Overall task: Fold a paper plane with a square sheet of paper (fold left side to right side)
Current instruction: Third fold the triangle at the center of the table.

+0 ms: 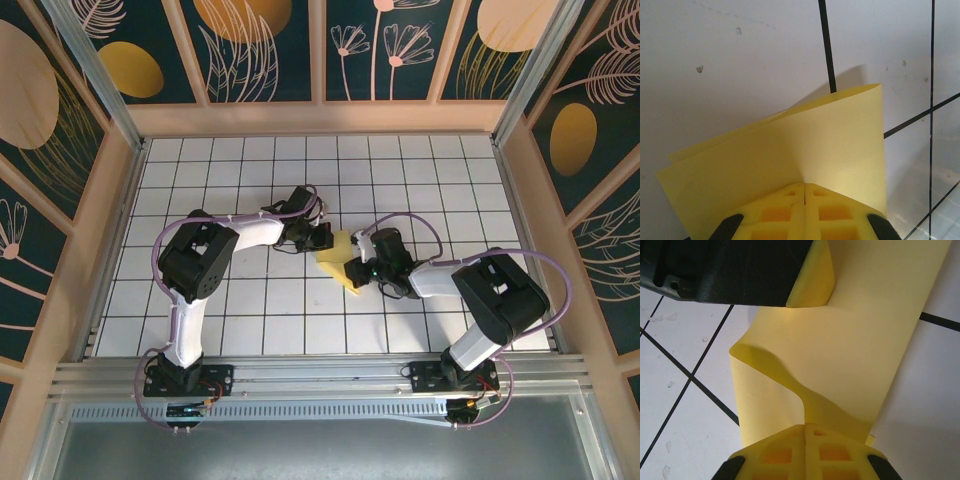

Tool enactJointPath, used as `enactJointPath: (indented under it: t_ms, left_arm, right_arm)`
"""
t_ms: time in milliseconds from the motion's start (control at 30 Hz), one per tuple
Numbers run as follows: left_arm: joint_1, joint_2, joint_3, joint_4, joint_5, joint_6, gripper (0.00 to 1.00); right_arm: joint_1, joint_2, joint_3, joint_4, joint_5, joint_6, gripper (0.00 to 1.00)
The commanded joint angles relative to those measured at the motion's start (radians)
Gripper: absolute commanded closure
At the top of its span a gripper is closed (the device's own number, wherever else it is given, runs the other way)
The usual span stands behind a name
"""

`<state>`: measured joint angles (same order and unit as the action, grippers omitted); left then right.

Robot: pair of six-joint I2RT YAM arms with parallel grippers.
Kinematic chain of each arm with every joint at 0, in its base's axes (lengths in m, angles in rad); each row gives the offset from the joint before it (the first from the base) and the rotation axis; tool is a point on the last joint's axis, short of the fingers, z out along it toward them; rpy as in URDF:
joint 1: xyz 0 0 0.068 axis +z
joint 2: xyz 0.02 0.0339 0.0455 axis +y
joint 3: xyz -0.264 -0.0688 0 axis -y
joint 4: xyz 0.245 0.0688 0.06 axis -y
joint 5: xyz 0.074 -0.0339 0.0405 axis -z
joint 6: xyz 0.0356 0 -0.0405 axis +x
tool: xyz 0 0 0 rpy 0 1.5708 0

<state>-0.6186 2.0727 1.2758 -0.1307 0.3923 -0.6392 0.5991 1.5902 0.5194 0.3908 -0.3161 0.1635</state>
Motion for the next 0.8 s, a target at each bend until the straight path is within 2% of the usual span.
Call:
enactJointPath:
  t_ms: [0,600,767]
  left_arm:
    - [-0.002,0.035,-0.013,-0.04,-0.053,0.014,1.0]
    - [-0.002,0.032,-0.012,-0.039,-0.053,0.013,1.0]
    - [-0.001,0.017,-0.004,-0.035,-0.06,0.01,0.96]
  right_arm:
    - [-0.008,0.016,0.021,-0.016,-0.013,-0.011,1.0]
    - [-0.007,0.04,0.018,-0.029,-0.01,-0.014,1.0]
    - [-0.006,0.054,0.008,-0.039,-0.009,-0.013,1.0]
